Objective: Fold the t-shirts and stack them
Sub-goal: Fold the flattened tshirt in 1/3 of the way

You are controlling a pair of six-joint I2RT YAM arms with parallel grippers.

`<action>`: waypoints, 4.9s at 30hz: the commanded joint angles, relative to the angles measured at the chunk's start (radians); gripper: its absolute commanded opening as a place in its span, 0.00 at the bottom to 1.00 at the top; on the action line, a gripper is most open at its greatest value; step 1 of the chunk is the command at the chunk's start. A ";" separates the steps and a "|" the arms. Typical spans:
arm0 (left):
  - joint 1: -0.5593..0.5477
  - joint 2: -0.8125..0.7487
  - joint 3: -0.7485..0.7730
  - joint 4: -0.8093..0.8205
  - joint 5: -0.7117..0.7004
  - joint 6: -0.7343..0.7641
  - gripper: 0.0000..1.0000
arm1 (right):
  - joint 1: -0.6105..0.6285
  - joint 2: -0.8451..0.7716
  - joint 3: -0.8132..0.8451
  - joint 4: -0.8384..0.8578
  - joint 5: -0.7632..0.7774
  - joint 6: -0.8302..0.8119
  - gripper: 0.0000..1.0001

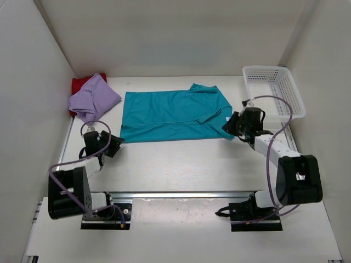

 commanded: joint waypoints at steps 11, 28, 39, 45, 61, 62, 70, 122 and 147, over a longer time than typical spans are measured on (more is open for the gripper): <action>-0.022 0.210 0.078 0.129 0.024 -0.052 0.28 | -0.094 0.002 -0.157 0.070 0.046 -0.011 0.50; -0.005 0.249 0.110 0.130 -0.005 -0.048 0.00 | -0.079 0.017 -0.066 0.051 0.122 -0.036 0.39; -0.025 0.237 0.096 0.129 -0.015 -0.040 0.00 | -0.070 0.211 0.067 0.018 -0.010 -0.063 0.31; -0.027 0.233 0.104 0.127 -0.010 -0.036 0.00 | -0.089 0.202 0.034 0.057 -0.039 -0.048 0.25; -0.027 0.221 0.104 0.115 -0.015 -0.032 0.00 | -0.145 0.340 0.239 -0.013 0.002 -0.068 0.01; -0.028 0.221 0.104 0.112 -0.010 -0.029 0.00 | -0.149 0.361 0.248 -0.021 0.000 -0.077 0.02; -0.025 0.230 0.104 0.112 -0.005 -0.025 0.00 | -0.145 0.303 0.218 -0.039 0.049 -0.079 0.31; 0.061 -0.085 -0.024 -0.210 0.007 0.150 0.00 | -0.189 -0.168 -0.310 -0.136 0.157 0.047 0.00; -0.218 -0.400 0.001 -0.326 0.044 0.156 0.31 | 0.154 -0.454 -0.198 -0.234 0.141 0.003 0.00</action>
